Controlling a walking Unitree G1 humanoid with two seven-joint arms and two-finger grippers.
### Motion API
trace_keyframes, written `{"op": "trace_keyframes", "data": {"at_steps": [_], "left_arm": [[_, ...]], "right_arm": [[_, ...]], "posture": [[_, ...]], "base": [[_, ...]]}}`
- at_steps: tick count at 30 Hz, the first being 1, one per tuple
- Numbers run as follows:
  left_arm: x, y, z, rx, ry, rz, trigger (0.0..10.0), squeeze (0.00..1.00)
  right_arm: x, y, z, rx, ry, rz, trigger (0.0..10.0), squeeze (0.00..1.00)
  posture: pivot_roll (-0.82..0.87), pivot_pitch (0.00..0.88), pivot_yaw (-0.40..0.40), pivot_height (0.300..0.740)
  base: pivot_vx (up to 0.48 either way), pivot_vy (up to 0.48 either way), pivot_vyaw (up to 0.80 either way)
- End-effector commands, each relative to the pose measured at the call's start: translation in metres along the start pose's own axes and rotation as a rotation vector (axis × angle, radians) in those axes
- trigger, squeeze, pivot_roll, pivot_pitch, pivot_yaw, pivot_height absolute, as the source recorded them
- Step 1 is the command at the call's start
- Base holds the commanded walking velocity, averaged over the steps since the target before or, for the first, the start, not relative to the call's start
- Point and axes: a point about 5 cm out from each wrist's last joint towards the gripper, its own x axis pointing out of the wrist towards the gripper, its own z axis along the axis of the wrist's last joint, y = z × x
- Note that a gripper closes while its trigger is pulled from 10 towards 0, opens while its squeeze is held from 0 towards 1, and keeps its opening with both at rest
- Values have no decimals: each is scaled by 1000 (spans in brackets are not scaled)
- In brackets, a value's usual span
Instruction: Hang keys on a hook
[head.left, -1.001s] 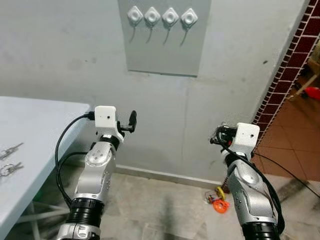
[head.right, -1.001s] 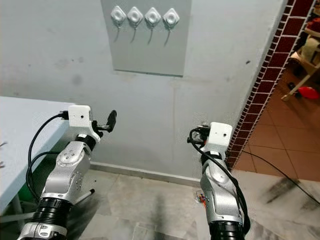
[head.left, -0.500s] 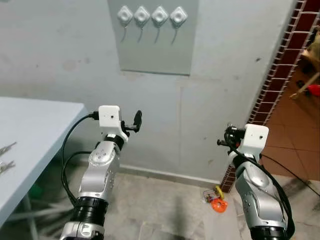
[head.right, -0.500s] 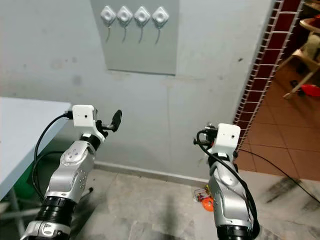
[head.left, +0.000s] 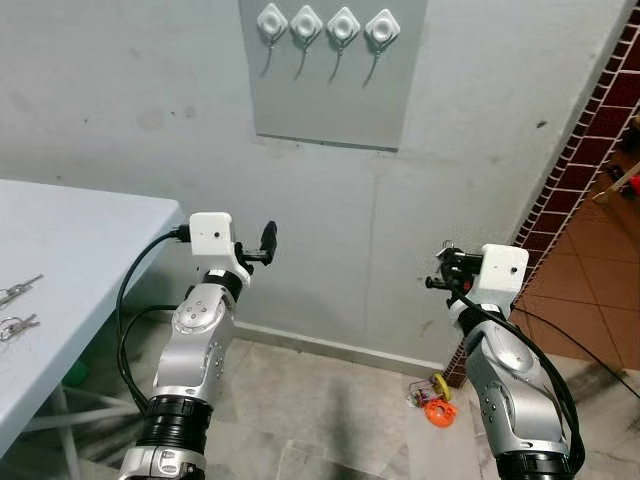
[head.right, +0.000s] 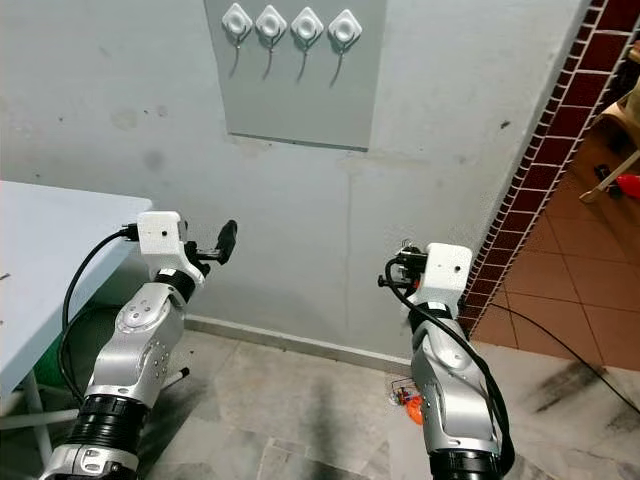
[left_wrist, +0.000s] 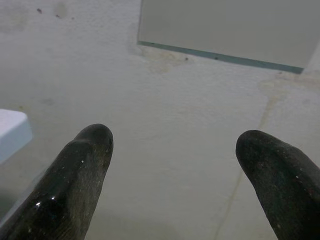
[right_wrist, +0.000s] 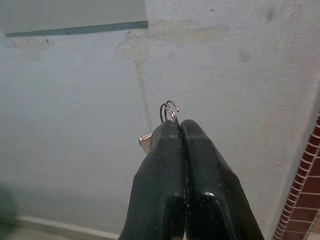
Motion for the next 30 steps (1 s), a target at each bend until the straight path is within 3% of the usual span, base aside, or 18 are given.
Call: {"op": "trace_keyframes", "data": {"at_steps": [1, 30], "left_arm": [[0, 3, 6, 1, -22, 2, 10000, 0], [0, 5, 7, -2, -31, 15, 10000, 0]], "right_arm": [[1, 4, 10, -1, -42, 28, 10000, 0], [1, 5, 10, -7, -41, 47, 10000, 0]], "posture": [[1, 0, 12, 740], [8, 0, 1, 740]], "base": [[266, 0, 0], [281, 0, 0]]}}
